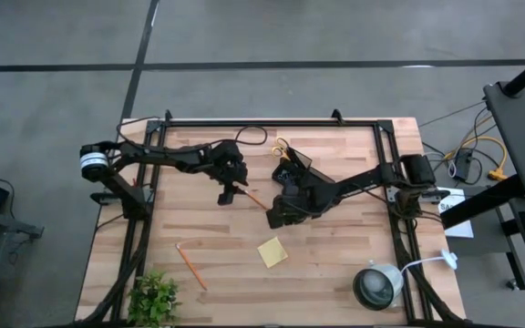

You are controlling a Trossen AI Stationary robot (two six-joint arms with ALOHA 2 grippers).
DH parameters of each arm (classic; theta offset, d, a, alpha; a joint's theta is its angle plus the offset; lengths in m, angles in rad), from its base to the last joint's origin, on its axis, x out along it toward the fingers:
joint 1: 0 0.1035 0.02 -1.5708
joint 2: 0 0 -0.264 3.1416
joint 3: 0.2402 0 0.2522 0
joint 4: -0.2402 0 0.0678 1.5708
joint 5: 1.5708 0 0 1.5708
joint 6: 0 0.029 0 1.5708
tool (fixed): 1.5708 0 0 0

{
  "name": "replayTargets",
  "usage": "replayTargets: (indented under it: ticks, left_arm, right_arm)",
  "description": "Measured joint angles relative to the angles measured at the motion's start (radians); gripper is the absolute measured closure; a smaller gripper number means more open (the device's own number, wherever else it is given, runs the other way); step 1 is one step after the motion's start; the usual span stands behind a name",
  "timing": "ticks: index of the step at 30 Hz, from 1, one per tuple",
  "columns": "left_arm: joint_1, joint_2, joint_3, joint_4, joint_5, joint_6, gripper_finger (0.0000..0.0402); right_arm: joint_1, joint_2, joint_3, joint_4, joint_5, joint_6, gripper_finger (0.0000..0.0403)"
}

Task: Pick and place office supplies into organizer
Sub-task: Put the top yellow pencil into the black desk organizer

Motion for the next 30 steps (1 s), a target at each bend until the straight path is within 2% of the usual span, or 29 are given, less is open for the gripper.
replayTargets:
  ticks: [30]
  left_arm:
    - [0.008,0.0,0.0,0.025,0.0,-0.001,0.0265]
  right_arm:
    - [0.02,0.022,0.0,0.037,0.041,0.079,0.0394]
